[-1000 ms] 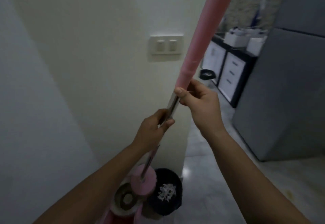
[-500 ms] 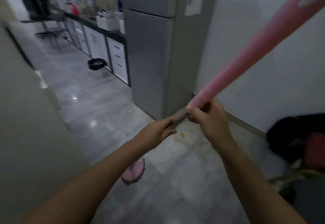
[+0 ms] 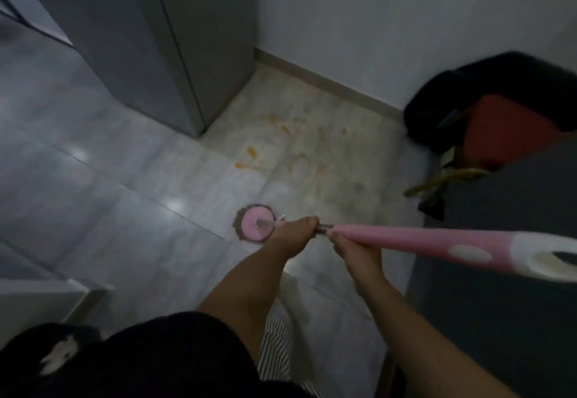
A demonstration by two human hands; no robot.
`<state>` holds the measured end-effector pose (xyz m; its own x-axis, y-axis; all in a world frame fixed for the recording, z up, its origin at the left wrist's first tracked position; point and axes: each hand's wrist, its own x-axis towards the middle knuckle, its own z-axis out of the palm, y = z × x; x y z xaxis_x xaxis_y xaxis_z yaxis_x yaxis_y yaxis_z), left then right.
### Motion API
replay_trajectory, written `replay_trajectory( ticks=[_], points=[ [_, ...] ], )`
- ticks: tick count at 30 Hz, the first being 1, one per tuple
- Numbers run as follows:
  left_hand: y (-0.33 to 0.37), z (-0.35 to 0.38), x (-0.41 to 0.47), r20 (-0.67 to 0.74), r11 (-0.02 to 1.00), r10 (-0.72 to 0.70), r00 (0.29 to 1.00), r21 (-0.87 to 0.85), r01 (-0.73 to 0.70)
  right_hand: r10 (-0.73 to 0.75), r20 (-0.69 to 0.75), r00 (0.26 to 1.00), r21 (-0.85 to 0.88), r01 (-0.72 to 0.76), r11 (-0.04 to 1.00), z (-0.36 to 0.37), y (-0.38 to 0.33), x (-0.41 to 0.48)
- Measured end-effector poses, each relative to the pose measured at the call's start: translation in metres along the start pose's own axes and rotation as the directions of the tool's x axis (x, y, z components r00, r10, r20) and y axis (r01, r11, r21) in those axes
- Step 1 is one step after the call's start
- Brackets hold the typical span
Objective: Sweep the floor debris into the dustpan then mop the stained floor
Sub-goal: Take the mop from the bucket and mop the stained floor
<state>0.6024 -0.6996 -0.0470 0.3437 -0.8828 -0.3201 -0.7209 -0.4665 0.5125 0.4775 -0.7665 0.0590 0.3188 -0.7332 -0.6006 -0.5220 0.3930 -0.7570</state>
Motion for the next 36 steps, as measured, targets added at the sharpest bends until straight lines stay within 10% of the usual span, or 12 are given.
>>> replay_trajectory(
  ticks=[4,9,13,16,18,20,24,29,36],
  points=[
    [0.003,0.035,0.068,-0.015,0.996,0.054,0.998,-0.071,-0.055,0.151,-0.156,0.976,0.146,-0.129,0.981,-0.014,-0.004,0.061],
    [0.016,0.043,0.108,0.064,0.988,0.066,0.996,-0.144,-0.056,0.395,0.093,0.914,0.097,-0.403,0.91,-0.032,-0.033,0.078],
    [0.023,0.048,0.114,0.06,0.974,-0.006,0.998,-0.226,0.019,-0.03,0.141,0.99,-0.352,0.079,0.933,-0.036,-0.064,0.094],
    [0.029,0.052,0.113,0.023,0.975,-0.09,0.996,-0.203,0.093,-0.207,0.423,0.882,-0.791,0.471,0.392,-0.047,-0.079,0.125],
    [0.034,0.056,0.11,-0.014,0.97,-0.165,0.986,-0.184,0.159,0.062,0.494,0.867,-0.87,0.492,0.041,-0.05,-0.077,0.146],
    [0.041,0.062,0.11,-0.012,0.944,-0.271,0.962,-0.199,0.263,0.29,0.402,0.869,-0.895,0.44,-0.078,-0.052,-0.071,0.161],
    [0.05,0.064,0.109,0.134,0.628,-0.608,0.783,-0.523,0.577,0.481,0.349,0.805,-0.914,0.178,0.366,-0.071,-0.056,0.171],
    [0.074,0.06,0.111,0.608,-0.05,-0.542,0.58,-0.713,0.7,0.391,0.371,0.842,-0.825,0.105,0.556,-0.111,-0.036,0.159],
    [0.089,0.059,0.146,0.582,-0.208,-0.556,0.593,-0.788,0.579,0.34,0.387,0.857,-0.66,0.001,0.751,-0.129,-0.028,0.15]
  ],
)
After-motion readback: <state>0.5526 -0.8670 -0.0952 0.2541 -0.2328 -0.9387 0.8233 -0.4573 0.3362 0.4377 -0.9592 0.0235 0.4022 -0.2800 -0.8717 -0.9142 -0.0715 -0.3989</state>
